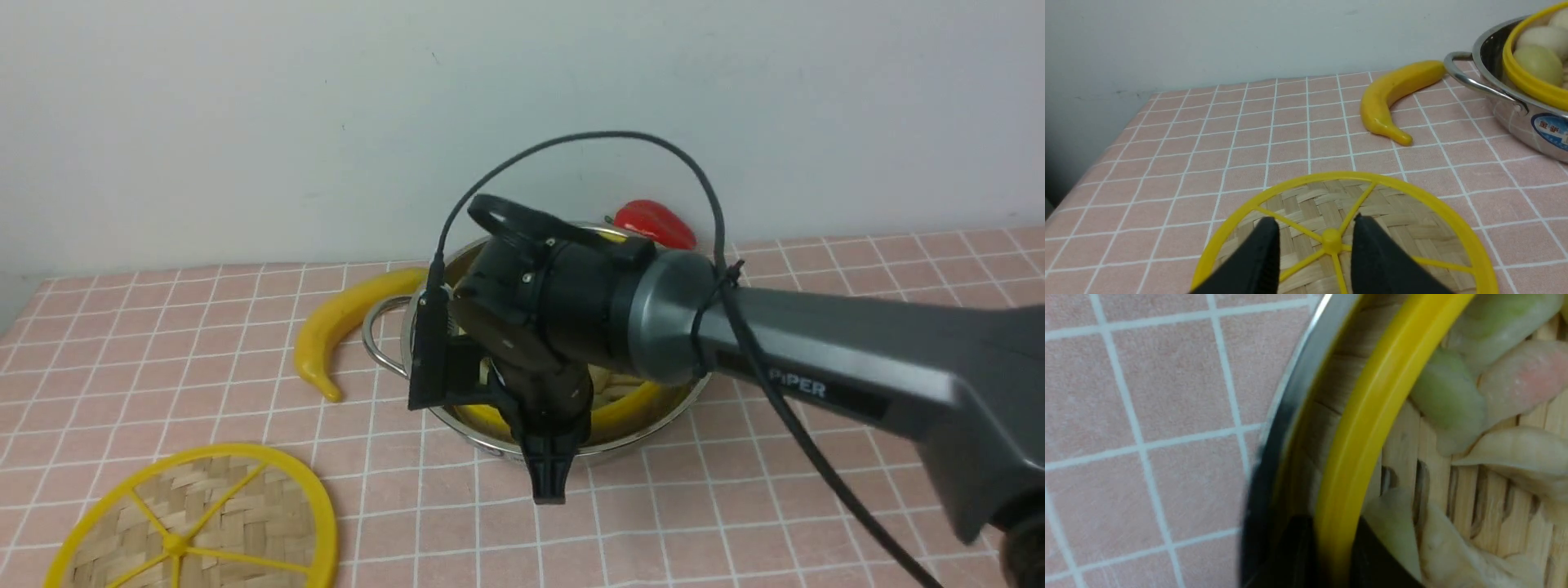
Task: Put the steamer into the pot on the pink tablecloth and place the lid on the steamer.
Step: 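Place the bamboo steamer basket of food into the steel pot with the right gripper, then grasp the bamboo steamer lid lying on the table by its centre knob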
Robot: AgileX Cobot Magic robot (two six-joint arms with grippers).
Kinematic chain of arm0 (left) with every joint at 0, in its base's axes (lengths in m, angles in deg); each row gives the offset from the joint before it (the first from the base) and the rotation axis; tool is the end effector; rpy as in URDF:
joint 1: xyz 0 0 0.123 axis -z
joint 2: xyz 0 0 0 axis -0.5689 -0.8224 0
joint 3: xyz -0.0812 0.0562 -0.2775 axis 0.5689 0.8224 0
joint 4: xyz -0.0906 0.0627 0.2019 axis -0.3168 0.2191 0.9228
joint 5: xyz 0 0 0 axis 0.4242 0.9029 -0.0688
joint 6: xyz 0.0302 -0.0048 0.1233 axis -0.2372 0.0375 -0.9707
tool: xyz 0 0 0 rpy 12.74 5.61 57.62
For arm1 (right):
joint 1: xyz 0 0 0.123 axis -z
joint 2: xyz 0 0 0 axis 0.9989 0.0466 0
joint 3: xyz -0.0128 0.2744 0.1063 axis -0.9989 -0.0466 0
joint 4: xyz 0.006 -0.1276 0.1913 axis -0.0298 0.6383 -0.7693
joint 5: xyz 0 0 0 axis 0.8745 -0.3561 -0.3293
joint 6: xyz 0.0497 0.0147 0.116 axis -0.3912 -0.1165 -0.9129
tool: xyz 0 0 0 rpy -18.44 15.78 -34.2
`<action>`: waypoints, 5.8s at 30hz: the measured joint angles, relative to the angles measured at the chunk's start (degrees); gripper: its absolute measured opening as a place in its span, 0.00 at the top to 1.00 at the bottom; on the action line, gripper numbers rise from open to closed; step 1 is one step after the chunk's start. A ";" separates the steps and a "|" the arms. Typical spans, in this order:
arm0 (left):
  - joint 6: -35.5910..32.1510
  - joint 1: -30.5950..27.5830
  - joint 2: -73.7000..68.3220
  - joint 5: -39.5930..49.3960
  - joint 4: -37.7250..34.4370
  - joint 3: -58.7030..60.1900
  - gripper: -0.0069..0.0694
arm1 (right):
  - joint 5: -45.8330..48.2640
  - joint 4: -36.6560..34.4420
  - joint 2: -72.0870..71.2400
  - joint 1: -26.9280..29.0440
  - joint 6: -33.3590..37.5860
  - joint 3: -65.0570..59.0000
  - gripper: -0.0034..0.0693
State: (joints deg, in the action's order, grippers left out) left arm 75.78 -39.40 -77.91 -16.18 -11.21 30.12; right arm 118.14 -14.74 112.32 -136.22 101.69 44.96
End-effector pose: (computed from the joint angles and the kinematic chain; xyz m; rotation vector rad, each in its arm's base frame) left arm 0.0567 0.0040 0.1711 0.0238 1.8317 0.1263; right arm 0.3147 0.3105 0.1704 -1.8745 2.3120 -0.3628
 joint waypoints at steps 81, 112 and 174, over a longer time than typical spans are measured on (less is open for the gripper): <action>0.00 0.00 0.00 0.00 0.00 0.00 0.59 | -15.84 -24.21 -42.79 6.82 -20.69 -29.89 0.90; 0.00 0.00 0.00 0.00 0.00 0.00 0.59 | -63.12 -14.42 -120.50 45.63 -27.69 -104.29 0.74; 14.07 0.00 0.00 -21.17 -34.04 -0.35 0.59 | -48.42 -16.29 -125.66 45.63 -33.94 -104.39 0.62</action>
State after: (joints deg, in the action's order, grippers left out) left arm 89.85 -39.40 -77.91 -37.35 -45.25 29.78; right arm 69.73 -31.02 -13.34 -90.60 67.76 -59.43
